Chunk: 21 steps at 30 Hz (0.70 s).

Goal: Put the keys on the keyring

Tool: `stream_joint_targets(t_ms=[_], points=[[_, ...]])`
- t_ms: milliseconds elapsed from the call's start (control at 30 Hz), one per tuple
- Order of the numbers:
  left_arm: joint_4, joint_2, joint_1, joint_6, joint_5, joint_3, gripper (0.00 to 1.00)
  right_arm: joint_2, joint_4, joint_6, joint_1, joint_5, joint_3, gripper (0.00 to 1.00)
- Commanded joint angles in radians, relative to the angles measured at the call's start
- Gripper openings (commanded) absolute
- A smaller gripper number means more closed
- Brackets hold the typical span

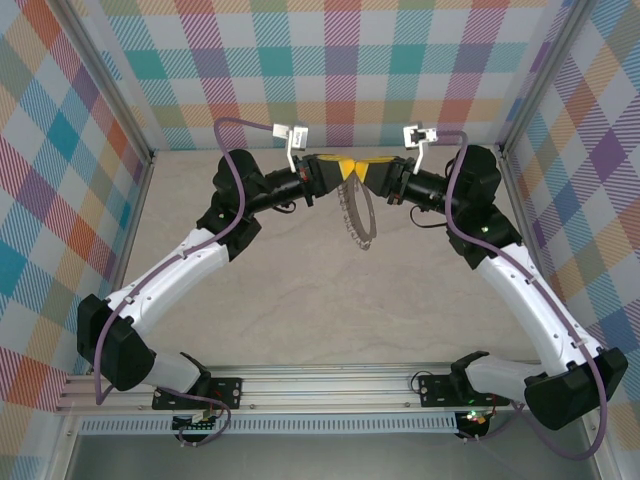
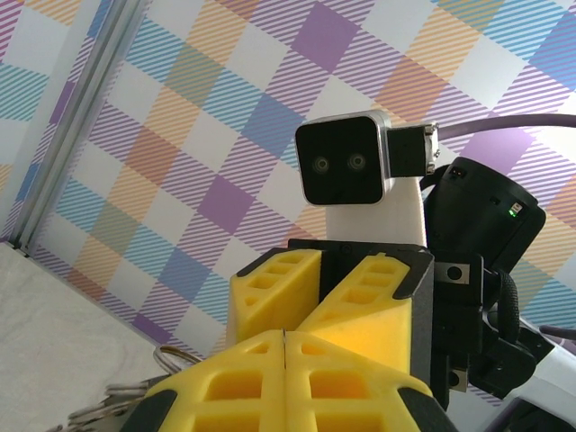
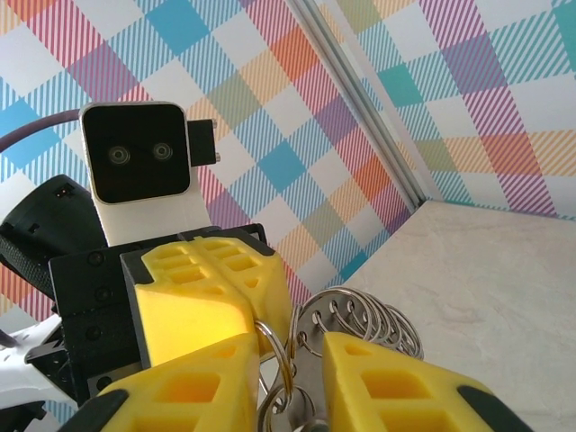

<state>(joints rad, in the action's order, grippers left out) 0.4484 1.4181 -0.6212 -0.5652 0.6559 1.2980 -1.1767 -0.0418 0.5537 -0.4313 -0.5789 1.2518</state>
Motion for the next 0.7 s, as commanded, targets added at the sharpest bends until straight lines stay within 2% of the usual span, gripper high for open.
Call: stream_joint_targets(t_ms=[0, 167, 267, 333, 433, 500, 600, 667], points=[[0.065, -0.025, -0.017, -0.007, 0.016, 0.004, 0.0, -0.006, -0.046, 0.008, 0.003, -0.027, 0.041, 0.18], [0.056, -0.021, -0.02, -0.006, 0.021, 0.012, 0.0, -0.012, -0.023, -0.008, 0.003, -0.031, 0.061, 0.0], [0.012, -0.025, -0.021, 0.021, 0.02, 0.026, 0.0, -0.011, 0.035, -0.049, 0.004, -0.025, 0.089, 0.0], [-0.079, -0.036, -0.02, 0.081, 0.01, 0.054, 0.02, -0.02, 0.114, -0.1, 0.007, -0.024, 0.13, 0.0], [-0.238, -0.049, -0.011, 0.192, 0.016, 0.113, 0.28, -0.054, 0.262, -0.192, 0.016, -0.056, 0.212, 0.0], [-0.338, -0.054, 0.001, 0.263, 0.033, 0.153, 0.41, -0.075, 0.355, -0.253, 0.022, -0.085, 0.264, 0.0], [-0.46, -0.054, 0.023, 0.345, 0.066, 0.206, 0.51, -0.098, 0.487, -0.351, 0.027, -0.101, 0.332, 0.0], [-0.513, -0.053, 0.038, 0.383, 0.087, 0.229, 0.54, -0.109, 0.558, -0.406, 0.033, -0.109, 0.368, 0.0]])
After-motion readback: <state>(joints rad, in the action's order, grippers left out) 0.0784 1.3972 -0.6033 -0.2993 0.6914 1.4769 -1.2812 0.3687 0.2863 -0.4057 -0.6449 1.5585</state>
